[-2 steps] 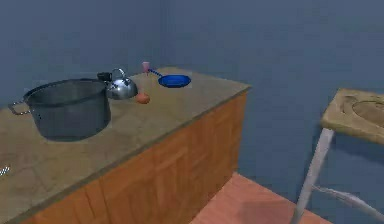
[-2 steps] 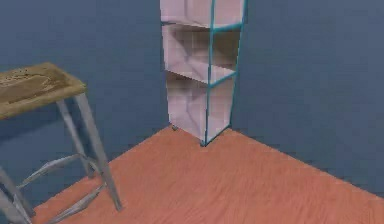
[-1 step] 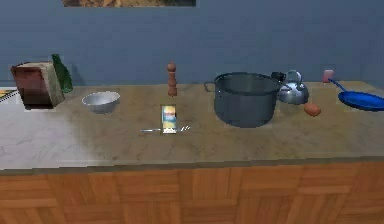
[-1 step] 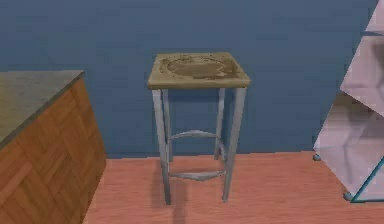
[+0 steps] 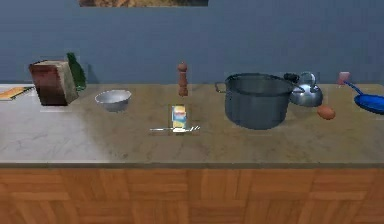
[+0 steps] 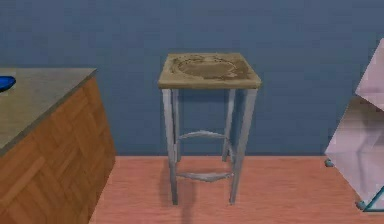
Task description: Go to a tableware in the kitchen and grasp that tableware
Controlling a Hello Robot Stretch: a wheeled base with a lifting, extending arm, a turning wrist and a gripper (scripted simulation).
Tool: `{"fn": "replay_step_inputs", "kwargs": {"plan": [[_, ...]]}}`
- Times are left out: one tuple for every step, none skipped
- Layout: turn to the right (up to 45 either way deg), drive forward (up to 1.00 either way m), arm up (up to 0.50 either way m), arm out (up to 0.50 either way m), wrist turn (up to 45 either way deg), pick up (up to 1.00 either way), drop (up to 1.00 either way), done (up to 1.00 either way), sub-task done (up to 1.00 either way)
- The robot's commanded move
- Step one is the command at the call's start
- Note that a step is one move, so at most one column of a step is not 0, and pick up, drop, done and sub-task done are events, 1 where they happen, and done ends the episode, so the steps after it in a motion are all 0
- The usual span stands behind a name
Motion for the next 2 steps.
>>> {"fn": "replay_step_inputs", "kwargs": {"plan": [[0.0,0.4,0.0,0.0,0.0,0.0,0.0,0.0,0.0],[-45.0,0.0,0.0,0.0,0.0,0.0,0.0,0.0,0.0]]}}
